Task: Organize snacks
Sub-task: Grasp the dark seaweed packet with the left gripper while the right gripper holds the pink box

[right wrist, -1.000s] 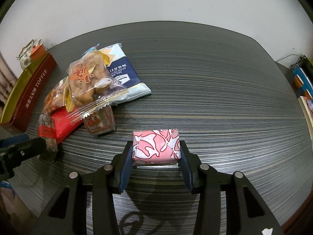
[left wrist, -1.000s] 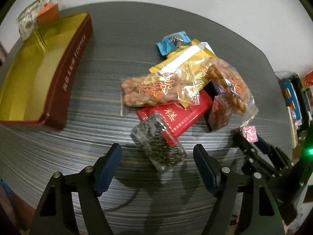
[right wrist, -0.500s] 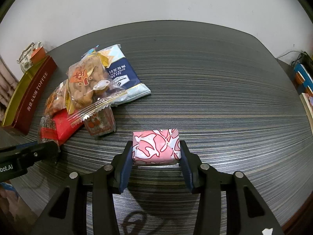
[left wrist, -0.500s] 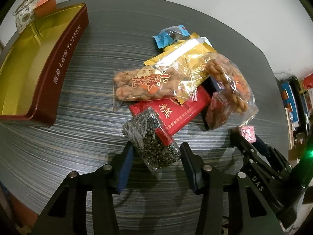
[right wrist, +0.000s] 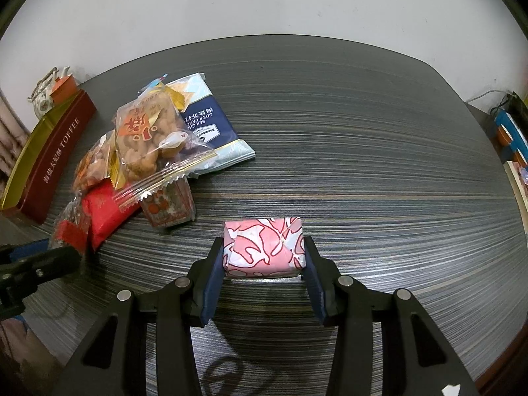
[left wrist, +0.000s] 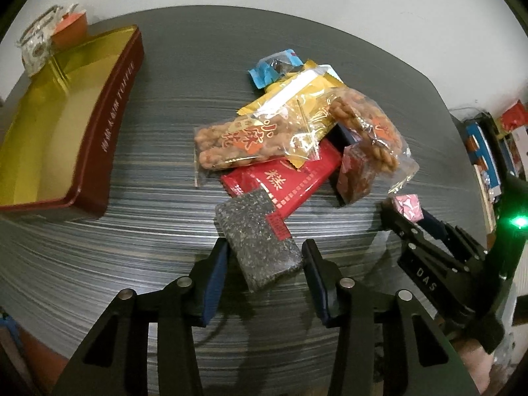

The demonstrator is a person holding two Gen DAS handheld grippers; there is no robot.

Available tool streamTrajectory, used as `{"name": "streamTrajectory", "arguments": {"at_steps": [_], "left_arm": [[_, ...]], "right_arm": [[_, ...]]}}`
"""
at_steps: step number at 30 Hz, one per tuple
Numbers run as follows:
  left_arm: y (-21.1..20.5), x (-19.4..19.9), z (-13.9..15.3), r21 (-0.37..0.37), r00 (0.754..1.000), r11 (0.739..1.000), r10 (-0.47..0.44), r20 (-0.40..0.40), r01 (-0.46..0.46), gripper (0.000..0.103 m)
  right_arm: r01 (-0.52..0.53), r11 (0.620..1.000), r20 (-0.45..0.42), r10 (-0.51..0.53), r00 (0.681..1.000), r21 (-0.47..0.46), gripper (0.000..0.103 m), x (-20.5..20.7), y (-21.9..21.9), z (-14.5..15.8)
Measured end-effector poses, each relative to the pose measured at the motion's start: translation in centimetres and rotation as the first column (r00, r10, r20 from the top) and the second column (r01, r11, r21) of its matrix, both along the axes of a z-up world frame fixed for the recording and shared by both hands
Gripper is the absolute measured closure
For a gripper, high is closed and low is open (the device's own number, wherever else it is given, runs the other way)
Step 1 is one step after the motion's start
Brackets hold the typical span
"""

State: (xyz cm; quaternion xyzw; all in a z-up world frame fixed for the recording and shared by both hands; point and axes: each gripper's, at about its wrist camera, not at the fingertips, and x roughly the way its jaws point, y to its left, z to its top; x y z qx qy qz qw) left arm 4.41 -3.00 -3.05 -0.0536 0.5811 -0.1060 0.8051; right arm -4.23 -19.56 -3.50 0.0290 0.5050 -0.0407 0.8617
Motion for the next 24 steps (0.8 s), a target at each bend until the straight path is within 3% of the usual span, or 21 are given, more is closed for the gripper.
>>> {"name": "streamTrajectory", "arguments": {"at_steps": [13,18,24], "left_arm": [[1.3,-0.8,0.7,0.021,0.999,0.999,-0.034,0.022,0.034,0.063],[1.3,-0.9,-0.1,0.063,0.997,0.995,-0.071,-0.015,0.072,0.064],[1.7,-0.1,-1.5,0.061,0.997,0.997,-0.043,-0.069,0.048,0.064]], "right_arm": [[-0.001,1.000,0.000,0.001,1.000,-0.004,0.061,0.1,0.1,-0.1],[-0.001,1.000,0.001,0.001,1.000,-0.003,0.060,0.1,0.1,-0.1],[0.000,1.000,0.001,0.000,1.000,-0.001,0.060,0.1,0.1,-0.1]]}}
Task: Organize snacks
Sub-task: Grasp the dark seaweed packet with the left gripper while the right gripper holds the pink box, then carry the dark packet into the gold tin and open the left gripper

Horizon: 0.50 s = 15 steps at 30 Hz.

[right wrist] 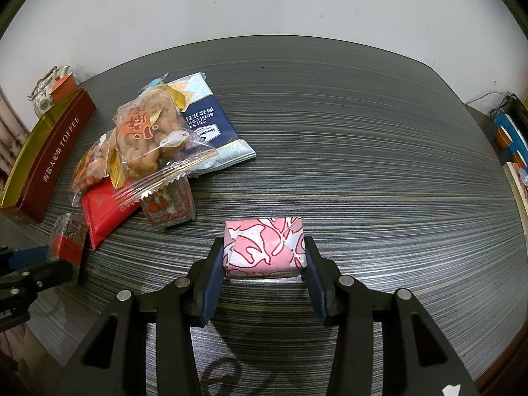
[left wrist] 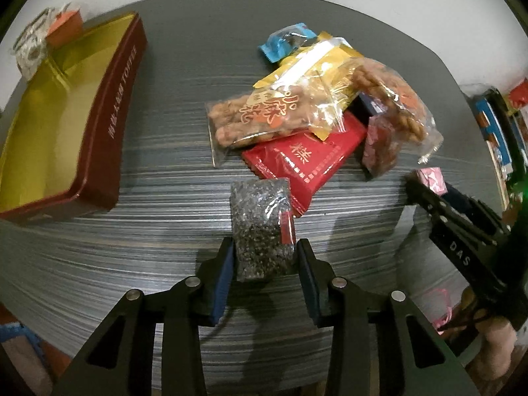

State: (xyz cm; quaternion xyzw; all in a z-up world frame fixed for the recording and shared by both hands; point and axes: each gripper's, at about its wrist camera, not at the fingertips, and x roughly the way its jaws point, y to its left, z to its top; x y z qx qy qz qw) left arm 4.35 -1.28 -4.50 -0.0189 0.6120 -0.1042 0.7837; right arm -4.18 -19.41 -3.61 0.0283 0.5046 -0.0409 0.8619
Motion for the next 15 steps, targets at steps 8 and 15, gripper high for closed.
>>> {"name": "streamTrajectory", "arguments": {"at_steps": [8,15], "left_arm": [[-0.02,0.98,-0.07,0.015,1.000,1.000,0.011,0.015,-0.011,0.067],[0.20,0.81,0.37,0.016,0.999,1.000,0.007,0.034,-0.008,0.067]], "right_arm": [[-0.007,1.000,-0.003,0.007,1.000,-0.006,0.059,0.00,0.03,0.07],[-0.013,1.000,-0.005,0.013,1.000,-0.014,0.059,-0.06,0.09,0.02]]}}
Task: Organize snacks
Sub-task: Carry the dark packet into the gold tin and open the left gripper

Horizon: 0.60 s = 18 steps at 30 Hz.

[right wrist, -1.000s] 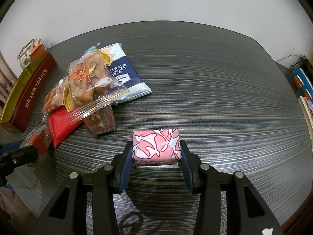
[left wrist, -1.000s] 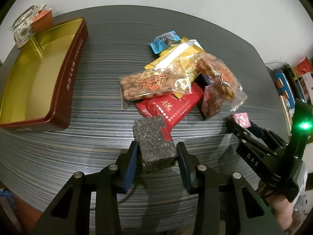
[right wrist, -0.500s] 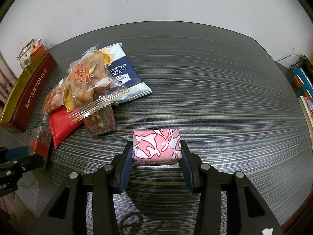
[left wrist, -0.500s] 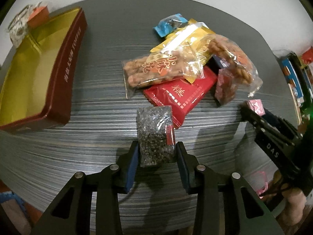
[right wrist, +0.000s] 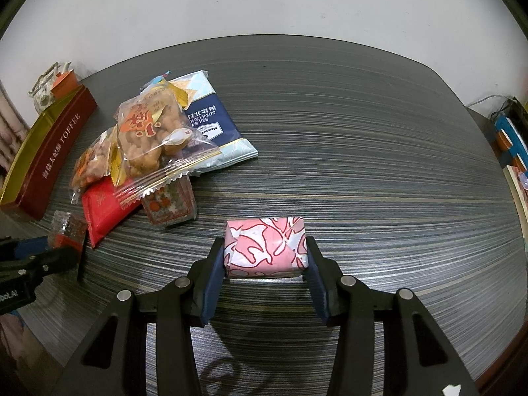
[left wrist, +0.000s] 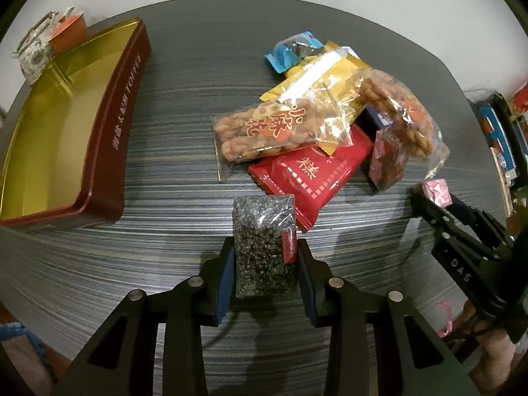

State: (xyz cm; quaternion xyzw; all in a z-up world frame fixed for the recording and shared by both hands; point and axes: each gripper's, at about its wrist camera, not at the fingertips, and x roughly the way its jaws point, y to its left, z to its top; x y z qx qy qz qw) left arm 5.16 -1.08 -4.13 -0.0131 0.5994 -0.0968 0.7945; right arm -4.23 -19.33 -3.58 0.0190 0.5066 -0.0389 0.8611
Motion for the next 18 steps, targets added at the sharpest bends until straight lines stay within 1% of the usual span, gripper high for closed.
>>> {"name": "streamTrajectory", "arguments": {"at_steps": [7,11,14,18], "left_arm": [[0.2,-0.8,1.8,-0.012,0.999,1.000,-0.026,0.040,0.027,0.067],[0.6,-2.1,2.7,-0.031,0.998,0.999,-0.034,0.057,0.036,0.067],[1.7,-2.1,3.7,-0.046,0.997,0.998,-0.028,0.075,0.032,0.067],[3.5,-2.3,5.8,-0.049,0.991,0.998,-0.024,0.133,0.031,0.067]], "right_arm": [[-0.007,1.000,0.000,0.007,1.000,-0.011,0.059,0.1,0.1,0.0],[-0.009,1.000,0.001,0.009,1.000,-0.013,0.059,0.2,0.0,0.0],[-0.010,1.000,0.002,0.010,1.000,-0.017,0.059,0.2,0.1,0.0],[-0.011,1.000,0.004,0.011,1.000,-0.019,0.059,0.1,0.3,-0.1]]}}
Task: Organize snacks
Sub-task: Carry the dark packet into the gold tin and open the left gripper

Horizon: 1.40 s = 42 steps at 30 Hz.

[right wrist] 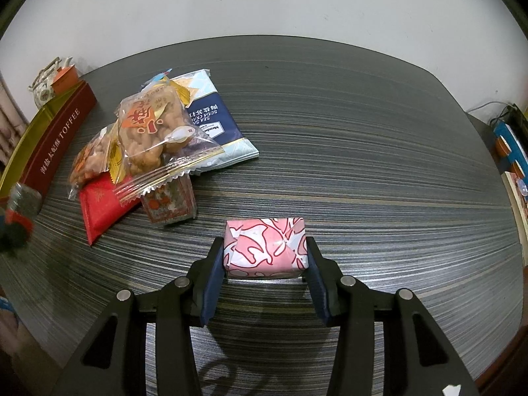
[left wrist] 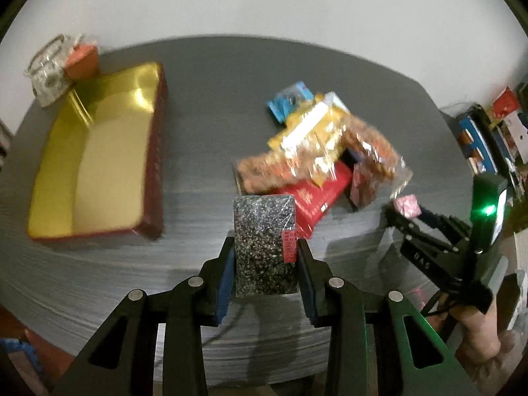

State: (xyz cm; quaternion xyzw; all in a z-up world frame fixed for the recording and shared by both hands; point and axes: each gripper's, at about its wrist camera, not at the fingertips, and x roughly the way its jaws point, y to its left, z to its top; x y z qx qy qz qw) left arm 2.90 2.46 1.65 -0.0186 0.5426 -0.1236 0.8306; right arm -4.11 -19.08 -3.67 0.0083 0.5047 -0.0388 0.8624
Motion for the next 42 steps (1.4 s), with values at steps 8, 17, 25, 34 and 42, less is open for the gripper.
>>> {"name": "streamTrajectory", "arguments": {"at_steps": [8,17,25,34,42], "left_arm": [[6.9,2.7,2.3,0.061,0.988,0.990,0.125,0.093,-0.131,0.067],[16.2,5.9,-0.8,0.156,0.962,0.949,0.267,0.053,-0.273,0.067],[17.8,6.5,-3.9,0.172,0.971,0.957,0.238,0.007,-0.235,0.067],[18.6,6.6,-4.7,0.162,0.971,0.958,0.236,0.024,-0.237,0.067],[18.9,6.6,-5.4,0.154,0.972,0.960,0.236,0.004,-0.234,0.067]], "right_arm": [[0.003,1.000,0.004,-0.003,1.000,0.000,0.059,0.0,0.0,0.0],[0.006,1.000,0.009,-0.006,1.000,-0.001,0.059,0.0,0.2,-0.1],[0.007,1.000,0.012,-0.007,1.000,0.000,0.059,0.0,0.0,-0.1],[0.032,1.000,0.009,-0.032,0.999,0.001,0.059,0.2,0.1,-0.1],[0.052,0.999,0.012,-0.052,0.999,-0.002,0.059,0.1,0.0,-0.1]]}}
